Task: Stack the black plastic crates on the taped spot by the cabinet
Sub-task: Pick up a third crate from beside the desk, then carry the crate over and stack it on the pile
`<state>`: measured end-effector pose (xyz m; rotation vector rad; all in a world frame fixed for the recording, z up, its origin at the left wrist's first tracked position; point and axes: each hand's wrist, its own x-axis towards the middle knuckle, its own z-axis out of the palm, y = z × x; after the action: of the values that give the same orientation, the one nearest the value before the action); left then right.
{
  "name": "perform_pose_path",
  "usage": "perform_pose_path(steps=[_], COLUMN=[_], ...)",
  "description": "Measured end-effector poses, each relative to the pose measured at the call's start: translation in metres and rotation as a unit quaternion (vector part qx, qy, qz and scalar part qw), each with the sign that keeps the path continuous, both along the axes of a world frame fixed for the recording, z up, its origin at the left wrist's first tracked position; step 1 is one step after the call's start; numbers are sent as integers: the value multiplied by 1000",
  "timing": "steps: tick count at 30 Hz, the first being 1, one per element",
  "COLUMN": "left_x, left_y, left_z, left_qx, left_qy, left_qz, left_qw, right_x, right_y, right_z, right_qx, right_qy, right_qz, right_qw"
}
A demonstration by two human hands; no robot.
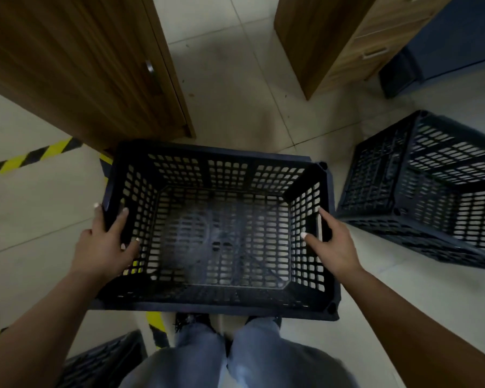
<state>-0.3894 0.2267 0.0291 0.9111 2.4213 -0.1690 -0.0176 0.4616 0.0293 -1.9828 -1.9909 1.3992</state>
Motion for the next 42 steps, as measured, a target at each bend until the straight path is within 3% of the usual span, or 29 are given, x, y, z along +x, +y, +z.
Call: perform_pose_path(steps=[13,21,30,42], left_x=[40,92,181,239], left_y=[-17,-22,-81,-245], left_z=[253,385,489,520], left_qx=[37,95,169,172], left_qy=[3,66,116,89], left_qz=[26,50,140,249], left_qw=[999,992,969,949], right_x=[45,89,141,142], right_y=[-48,-52,-72,-159], right_z=[280,387,460,489], right_qx=[46,126,194,184], right_qy=[-47,-14,6,14], right_qz=[11,9,74,185], right_qw=[998,992,978,965])
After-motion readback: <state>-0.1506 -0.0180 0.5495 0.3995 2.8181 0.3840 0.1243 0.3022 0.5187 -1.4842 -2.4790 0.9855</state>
